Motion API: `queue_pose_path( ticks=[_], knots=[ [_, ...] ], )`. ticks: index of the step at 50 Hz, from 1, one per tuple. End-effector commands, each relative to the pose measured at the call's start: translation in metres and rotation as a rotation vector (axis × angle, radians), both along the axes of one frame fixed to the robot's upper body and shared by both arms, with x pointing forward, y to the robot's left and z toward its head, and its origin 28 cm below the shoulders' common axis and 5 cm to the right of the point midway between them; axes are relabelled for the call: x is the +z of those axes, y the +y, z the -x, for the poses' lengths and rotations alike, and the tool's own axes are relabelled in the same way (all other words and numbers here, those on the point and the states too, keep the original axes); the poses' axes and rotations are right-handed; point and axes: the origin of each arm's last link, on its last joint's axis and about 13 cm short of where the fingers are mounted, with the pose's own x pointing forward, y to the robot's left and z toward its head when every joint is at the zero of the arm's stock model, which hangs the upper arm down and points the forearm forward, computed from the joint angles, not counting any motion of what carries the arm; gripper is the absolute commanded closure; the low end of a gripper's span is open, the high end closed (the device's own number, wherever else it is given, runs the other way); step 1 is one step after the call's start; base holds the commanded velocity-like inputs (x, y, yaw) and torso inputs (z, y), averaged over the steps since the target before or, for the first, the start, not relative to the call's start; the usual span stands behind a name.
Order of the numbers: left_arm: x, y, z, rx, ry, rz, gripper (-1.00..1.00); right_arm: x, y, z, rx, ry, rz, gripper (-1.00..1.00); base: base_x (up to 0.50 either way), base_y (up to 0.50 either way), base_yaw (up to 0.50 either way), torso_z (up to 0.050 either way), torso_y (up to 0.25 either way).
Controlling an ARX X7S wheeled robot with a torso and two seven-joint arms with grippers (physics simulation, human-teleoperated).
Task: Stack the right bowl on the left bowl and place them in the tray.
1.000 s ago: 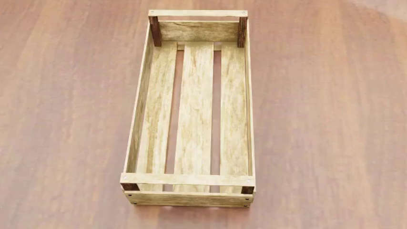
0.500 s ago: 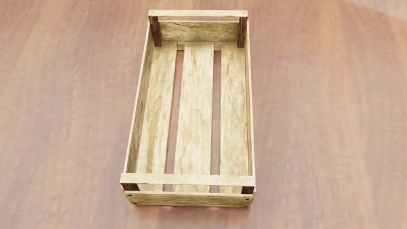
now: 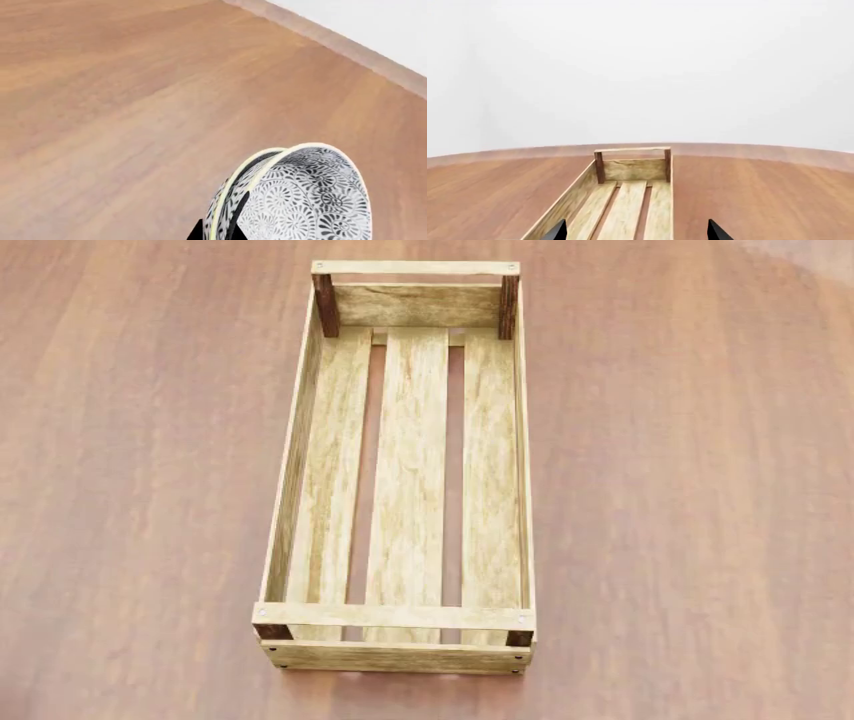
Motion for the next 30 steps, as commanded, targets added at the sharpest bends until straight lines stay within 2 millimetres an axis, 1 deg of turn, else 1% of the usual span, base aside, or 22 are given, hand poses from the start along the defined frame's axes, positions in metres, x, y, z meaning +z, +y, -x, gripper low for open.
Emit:
queue_pose_path(
  ticks=[1, 4, 7, 13, 17, 18, 19, 23, 27, 30],
  knots=[
    [0.063, -0.028, -0.005, -0.091, -0.144, -0.226, 1.00, 0.003, -0.004, -0.001, -0.004, -0.033, -0.018, -1.00, 0.00, 0.00, 0.00, 0.000, 0.000],
    [0.079, -0.036, -0.006, -0.116, -0.168, -0.273, 1.00, 0.004, -0.007, 0.000, -0.007, -0.038, -0.028, -1.00, 0.00, 0.00, 0.00, 0.000, 0.000],
    [0.091, -0.044, -0.006, -0.138, -0.188, -0.298, 1.00, 0.004, -0.009, 0.001, -0.011, -0.040, -0.034, -1.00, 0.00, 0.00, 0.00, 0.000, 0.003],
    [0.105, -0.066, -0.012, -0.235, -0.246, -0.322, 1.00, 0.003, -0.010, 0.004, -0.010, -0.044, -0.044, -1.00, 0.00, 0.00, 0.00, 0.000, 0.000],
    [0.116, -0.081, -0.020, -0.287, -0.293, -0.341, 1.00, 0.003, -0.010, 0.005, -0.011, -0.042, -0.046, -1.00, 0.00, 0.00, 0.00, 0.000, 0.000],
    [0.122, -0.086, -0.023, -0.307, -0.314, -0.345, 1.00, 0.003, -0.011, 0.006, -0.012, -0.043, -0.047, -1.00, 0.00, 0.00, 0.00, 0.000, 0.000],
    [0.123, -0.088, -0.024, -0.312, -0.320, -0.350, 1.00, 0.003, -0.011, 0.006, -0.013, -0.043, -0.048, -1.00, 0.00, 0.00, 0.00, 0.000, 0.000],
    [0.141, -0.107, -0.030, -0.390, -0.382, -0.386, 1.00, 0.004, -0.012, 0.006, -0.019, -0.042, -0.050, -1.00, 0.00, 0.00, 0.00, 0.000, 0.003],
    [0.164, -0.127, -0.033, -0.455, -0.457, -0.425, 1.00, 0.003, -0.012, 0.006, -0.023, -0.041, -0.051, -1.00, 0.00, 0.00, 0.00, 0.000, 0.000],
    [0.177, -0.141, -0.037, -0.538, -0.505, -0.402, 1.00, 0.004, -0.013, 0.006, -0.025, -0.044, -0.053, -1.00, 0.00, 0.00, 0.00, 0.000, 0.003]
  ],
)
